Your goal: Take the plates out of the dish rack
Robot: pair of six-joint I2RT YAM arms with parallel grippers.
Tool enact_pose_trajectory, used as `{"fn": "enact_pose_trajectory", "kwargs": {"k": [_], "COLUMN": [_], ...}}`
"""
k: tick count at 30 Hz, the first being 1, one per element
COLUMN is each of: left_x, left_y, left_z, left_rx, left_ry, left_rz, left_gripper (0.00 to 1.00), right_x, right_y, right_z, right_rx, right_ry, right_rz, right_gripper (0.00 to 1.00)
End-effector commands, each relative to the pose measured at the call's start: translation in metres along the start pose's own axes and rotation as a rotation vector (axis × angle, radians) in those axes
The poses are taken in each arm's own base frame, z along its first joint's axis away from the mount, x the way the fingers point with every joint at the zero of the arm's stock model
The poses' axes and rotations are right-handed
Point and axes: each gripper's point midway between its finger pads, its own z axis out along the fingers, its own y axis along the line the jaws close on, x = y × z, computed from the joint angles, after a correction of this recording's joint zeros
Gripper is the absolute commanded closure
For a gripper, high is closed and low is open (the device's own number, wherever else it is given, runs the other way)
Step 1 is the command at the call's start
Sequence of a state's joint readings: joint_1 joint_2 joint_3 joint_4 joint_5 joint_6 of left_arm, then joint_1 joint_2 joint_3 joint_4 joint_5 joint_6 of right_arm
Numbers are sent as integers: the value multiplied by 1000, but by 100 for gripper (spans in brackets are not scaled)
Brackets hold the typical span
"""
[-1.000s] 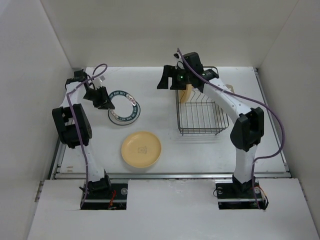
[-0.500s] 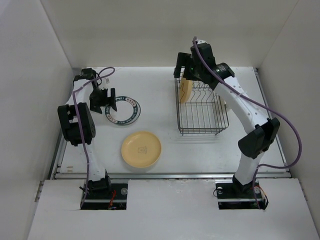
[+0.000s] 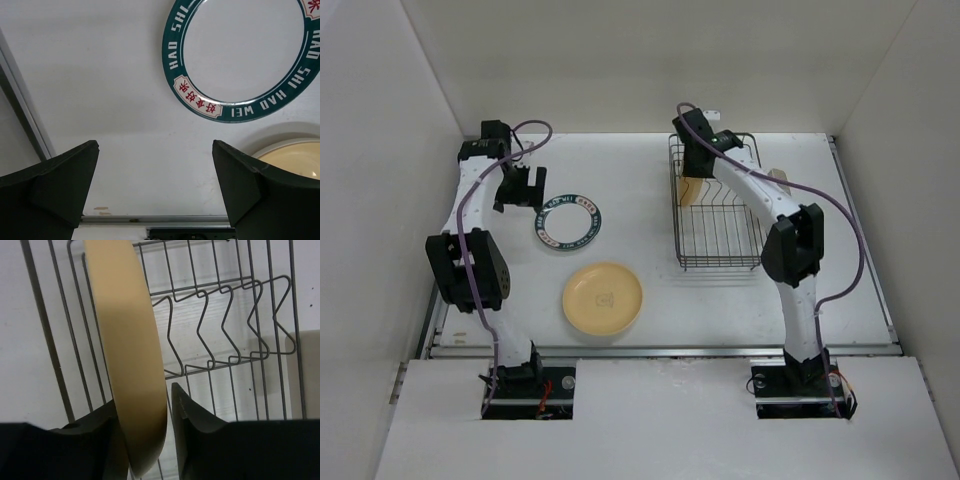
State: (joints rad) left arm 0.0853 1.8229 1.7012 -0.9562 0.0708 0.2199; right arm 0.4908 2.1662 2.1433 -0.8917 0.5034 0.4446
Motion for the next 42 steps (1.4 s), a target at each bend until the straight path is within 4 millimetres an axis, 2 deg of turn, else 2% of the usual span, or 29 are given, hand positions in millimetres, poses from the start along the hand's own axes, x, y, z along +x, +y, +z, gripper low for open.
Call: {"fn": "enact_pose_trajectory", "kwargs": {"k": [1, 5, 7, 10, 12, 15, 16, 19, 20, 21, 22, 23, 24, 25, 26, 27, 29, 30, 31, 32, 33, 34, 36, 37, 38, 39, 42], "left_x": [10, 15, 15, 15, 12, 11, 11, 11, 11, 10, 10, 10, 11, 11, 11, 11, 11, 14, 14, 15, 17, 18, 21, 19, 22, 22, 25], "left_y": [-2, -3, -2, -4, -4, -5, -5, -5, -5, -5, -5, -5, -4, -4, -4, -4, -4, -1, 4, 7, 7, 11, 11, 15, 15, 15, 17], "left_z": [-29, -35, -33, -33, -35, -38, -38, -38, -38, -41, -41, -41, -41, -41, -41, -41, -41, -39, -43, -43, -41, -41, -42, -42, -43, -43, -41], "left_rx": [1, 0, 0, 9, 7, 16, 16, 16, 16, 14, 14, 14, 5, 5, 5, 5, 5, 3, -3, 0, 2, -3, -3, -9, -9, -9, -11], "left_ry": [-31, -40, -41, -43, -54, -55, -55, -55, -55, -66, -66, -66, -64, -64, -64, -64, -64, -55, -63, -65, -56, -55, -55, -64, -63, -63, -53], "left_rz": [23, 23, 32, 33, 33, 33, 33, 33, 33, 34, 34, 34, 33, 33, 33, 23, 23, 14, 2, -21, -22, -35, -35, -44, -44, -44, -53], "left_gripper": [4, 4, 4, 4, 4, 4, 4, 4, 4, 4, 4, 2, 2, 2, 1, 1, 1, 1, 1, 1, 1, 1, 1, 1, 1, 1, 1], "right_x": [-27, -40, -55, -72, -83, -94, -100, -111, -120, -123, -125, -121, -124, -118, -111, -76, -33, 11, 37, 73, 83, 113, 140, 154, 168, 175, 203], "right_y": [-7, -15, -26, -33, -49, -62, -74, -87, -91, -90, -81, -52, -43, -24, -2, 39, 75, 99, 113, 126, 128, 137, 144, 150, 154, 157, 166], "right_z": [-13, -24, -33, -59, -75, -92, -103, -128, -144, -152, -159, -157, -173, -175, -177, -175, -178, -189, -187, -197, -195, -189, -185, -190, -184, -182, -178], "right_rx": [11, 32, 75, 150, 252, 362, 420, 419, 378, 339, 272, 115, -3, -121, -253, -487, -726, -923, -1001, -1116, -1145, -1171, -1183, -1208, -1207, -1213, -1231], "right_ry": [-66, -108, -158, -248, -309, -380, -406, -445, -471, -474, -481, -456, -462, -446, -427, -319, -206, -81, 3, 106, 141, 216, 251, 275, 303, 310, 374], "right_rz": [42, 38, 47, 37, 34, 38, 43, 86, 125, 136, 147, 118, 109, 31, -12, -119, -262, -328, -356, -417, -438, -484, -561, -602, -626, -650, -697], "right_gripper": [65, 100, 100, 100, 100, 100, 100, 100, 100, 100, 100, 100, 100, 100, 100, 100, 100, 100, 100, 100, 100, 100, 100, 100, 100, 100, 91]}}
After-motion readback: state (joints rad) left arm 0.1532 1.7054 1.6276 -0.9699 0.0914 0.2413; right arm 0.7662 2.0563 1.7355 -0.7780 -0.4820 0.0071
